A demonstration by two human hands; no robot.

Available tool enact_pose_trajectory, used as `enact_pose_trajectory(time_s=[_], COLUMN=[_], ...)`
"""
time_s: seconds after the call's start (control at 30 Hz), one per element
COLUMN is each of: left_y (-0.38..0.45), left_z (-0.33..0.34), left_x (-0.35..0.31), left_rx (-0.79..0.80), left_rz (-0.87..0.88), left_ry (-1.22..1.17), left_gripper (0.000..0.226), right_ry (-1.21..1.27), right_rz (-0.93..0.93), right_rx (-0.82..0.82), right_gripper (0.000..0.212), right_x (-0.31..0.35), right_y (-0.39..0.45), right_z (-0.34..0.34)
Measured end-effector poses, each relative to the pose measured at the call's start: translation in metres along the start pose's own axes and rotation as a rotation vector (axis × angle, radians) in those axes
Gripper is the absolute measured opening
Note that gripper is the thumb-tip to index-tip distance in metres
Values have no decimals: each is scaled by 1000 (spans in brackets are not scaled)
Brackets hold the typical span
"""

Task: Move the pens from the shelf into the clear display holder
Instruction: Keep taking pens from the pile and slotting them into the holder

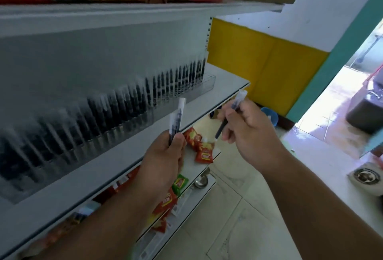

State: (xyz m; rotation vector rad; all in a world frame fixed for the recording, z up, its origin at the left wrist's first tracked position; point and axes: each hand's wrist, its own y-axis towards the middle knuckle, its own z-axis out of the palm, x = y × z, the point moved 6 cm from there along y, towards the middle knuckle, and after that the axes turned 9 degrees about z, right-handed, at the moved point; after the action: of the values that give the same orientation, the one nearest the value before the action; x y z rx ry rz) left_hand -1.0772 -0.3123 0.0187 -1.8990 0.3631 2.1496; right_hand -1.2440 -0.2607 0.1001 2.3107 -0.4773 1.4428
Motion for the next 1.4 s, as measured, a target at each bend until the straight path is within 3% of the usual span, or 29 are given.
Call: enact_pose_trajectory(time_s=[0.1, 0.2, 0.37, 0.4, 0.57, 0.67, 0.93, 1.23, 1.4], left_y=[38, 72, 128, 139, 178, 191, 201, 199, 205], left_z=[21, 37, 57, 60, 80, 91, 103, 105, 111], left_x=[-4, 1, 15, 17, 24, 29, 31, 32, 31], left_rx=[31, 44, -79, -118, -287, -361, -449, -482, -461], left_rz=[51, 38, 34, 39, 32, 26, 17, -8, -6], left_ry=[66, 41, 14, 9, -83, -106, -104, -97, -86], left_gripper=[32, 28, 27, 27, 29, 30, 28, 27, 26], right_ry=[-150, -133, -86, -98, -268, -314, -356, -483, -493], right_rz=[-32, -62, -155, -190, -303, -319, -402, -335, -259], right_rx=[-96, -182, -193, -183, -47, 47, 183, 280, 328], right_gripper=[17, 20, 7, 2, 30, 30, 24, 40, 22], right_x=[-10, -21, -35, -35, -40, -47, -60, -74, -88], right_y=[40, 85, 185, 208, 296, 332, 361, 371, 372], right_z=[-17, -31, -46, -45, -31, -14, 14, 30, 27])
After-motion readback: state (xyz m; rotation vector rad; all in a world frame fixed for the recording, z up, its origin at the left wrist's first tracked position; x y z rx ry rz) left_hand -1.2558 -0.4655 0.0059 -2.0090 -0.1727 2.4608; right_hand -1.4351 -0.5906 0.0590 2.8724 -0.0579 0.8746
